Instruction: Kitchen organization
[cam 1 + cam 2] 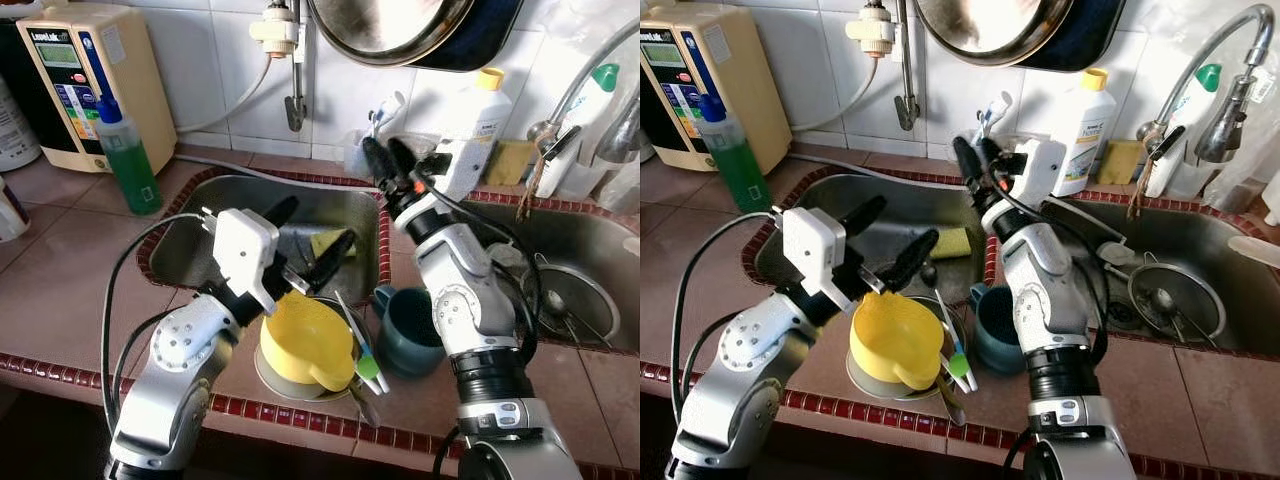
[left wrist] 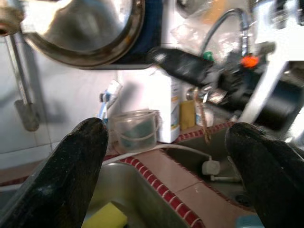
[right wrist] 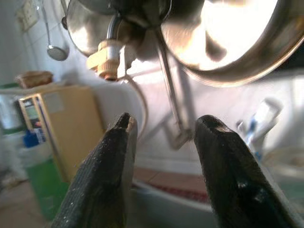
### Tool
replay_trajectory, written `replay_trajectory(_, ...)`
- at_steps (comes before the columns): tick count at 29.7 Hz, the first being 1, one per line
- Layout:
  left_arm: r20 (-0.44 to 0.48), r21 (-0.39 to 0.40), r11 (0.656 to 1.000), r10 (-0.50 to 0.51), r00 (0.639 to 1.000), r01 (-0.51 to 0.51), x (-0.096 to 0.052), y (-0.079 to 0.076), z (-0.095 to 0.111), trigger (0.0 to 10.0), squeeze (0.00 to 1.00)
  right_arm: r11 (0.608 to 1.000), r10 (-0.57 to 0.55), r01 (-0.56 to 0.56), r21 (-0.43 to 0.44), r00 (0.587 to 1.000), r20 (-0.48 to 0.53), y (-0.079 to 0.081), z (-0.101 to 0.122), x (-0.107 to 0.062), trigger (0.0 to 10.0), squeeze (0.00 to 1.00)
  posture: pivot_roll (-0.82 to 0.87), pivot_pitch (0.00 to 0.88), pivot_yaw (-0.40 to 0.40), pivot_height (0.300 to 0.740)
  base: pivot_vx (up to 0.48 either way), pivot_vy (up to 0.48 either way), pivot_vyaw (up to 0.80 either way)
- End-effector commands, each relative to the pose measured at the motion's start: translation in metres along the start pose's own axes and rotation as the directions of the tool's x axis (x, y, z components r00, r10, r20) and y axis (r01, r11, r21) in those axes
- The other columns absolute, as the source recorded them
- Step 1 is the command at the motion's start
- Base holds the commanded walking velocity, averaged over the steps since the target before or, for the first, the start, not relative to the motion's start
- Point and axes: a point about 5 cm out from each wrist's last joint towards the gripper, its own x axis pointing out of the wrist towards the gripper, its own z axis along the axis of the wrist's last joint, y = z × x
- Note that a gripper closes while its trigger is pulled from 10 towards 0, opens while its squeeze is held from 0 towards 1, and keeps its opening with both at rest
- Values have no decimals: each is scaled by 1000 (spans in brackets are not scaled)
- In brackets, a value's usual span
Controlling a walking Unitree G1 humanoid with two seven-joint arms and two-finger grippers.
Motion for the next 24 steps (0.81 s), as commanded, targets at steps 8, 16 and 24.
replay_trajectory(8, 0, 29, 994, 107, 994, -107, 12, 26, -2, 10000, 0, 980, -20, 40, -196, 995, 100, 5, 18, -6, 10000, 0, -163, 0, 12, 740, 0, 0, 0)
replay_trajectory(16, 14, 73, 979, 191, 982, -191, 23, 51, 0, 10000, 0, 957, -108, 145, -251, 982, 156, -5, 26, -17, 10000, 1000, -155, 0, 7, 740, 0, 0, 0)
replay_trajectory(24, 32, 50, 941, 334, 942, -336, 14, 66, -8, 10000, 0, 897, -213, 270, -348, 957, 194, -15, 25, -38, 10000, 1000, -159, 0, 14, 740, 0, 0, 0)
